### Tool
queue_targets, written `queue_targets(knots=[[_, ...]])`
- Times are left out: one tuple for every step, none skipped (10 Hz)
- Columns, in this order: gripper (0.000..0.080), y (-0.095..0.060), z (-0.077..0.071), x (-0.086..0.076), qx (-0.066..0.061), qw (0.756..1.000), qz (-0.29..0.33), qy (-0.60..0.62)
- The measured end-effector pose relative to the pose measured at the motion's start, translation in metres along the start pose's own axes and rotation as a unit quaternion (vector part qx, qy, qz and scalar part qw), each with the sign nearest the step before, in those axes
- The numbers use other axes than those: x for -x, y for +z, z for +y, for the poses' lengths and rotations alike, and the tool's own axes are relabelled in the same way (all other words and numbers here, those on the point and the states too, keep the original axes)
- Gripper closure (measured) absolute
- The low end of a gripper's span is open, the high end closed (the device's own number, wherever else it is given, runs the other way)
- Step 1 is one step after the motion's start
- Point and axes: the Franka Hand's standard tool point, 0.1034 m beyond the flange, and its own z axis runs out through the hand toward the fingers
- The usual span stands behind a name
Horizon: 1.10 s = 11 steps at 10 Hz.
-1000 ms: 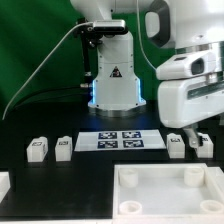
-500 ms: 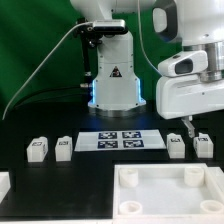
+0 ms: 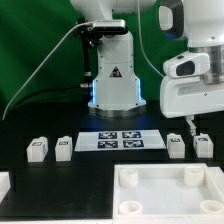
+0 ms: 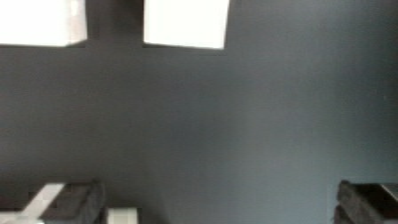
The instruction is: Assemble one leg
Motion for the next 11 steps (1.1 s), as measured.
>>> queue_targets(knots=[[0.015,0.005,0.001,0.006,0.006,0.997,-0.073,0.014],[0.015,0.012,0.001,0.007,0.011,0.992,-0.123,0.017],[0.015,0.02,0.007,0.012,0.017,0.982,-0.185,0.022],[0.015,0.026,0.011,0.015,0.019,0.974,-0.222,0.031],[0.015,0.025,0.01,0.024,0.028,0.953,-0.3,0.041],[0.015,0.021,0.004,0.022,0.035,0.928,-0.368,0.041],[0.015,0.027,0.003,0.012,0.03,0.923,-0.381,0.038],[0.015,0.028,0.005,0.013,0.03,0.921,-0.386,0.039],[0.015,0.028,0.004,0.013,0.03,0.921,-0.386,0.038],[0.015,0.03,0.0,0.015,0.032,0.922,-0.383,0.037],[0.015,0.033,-0.004,0.019,0.033,0.923,-0.383,0.033]])
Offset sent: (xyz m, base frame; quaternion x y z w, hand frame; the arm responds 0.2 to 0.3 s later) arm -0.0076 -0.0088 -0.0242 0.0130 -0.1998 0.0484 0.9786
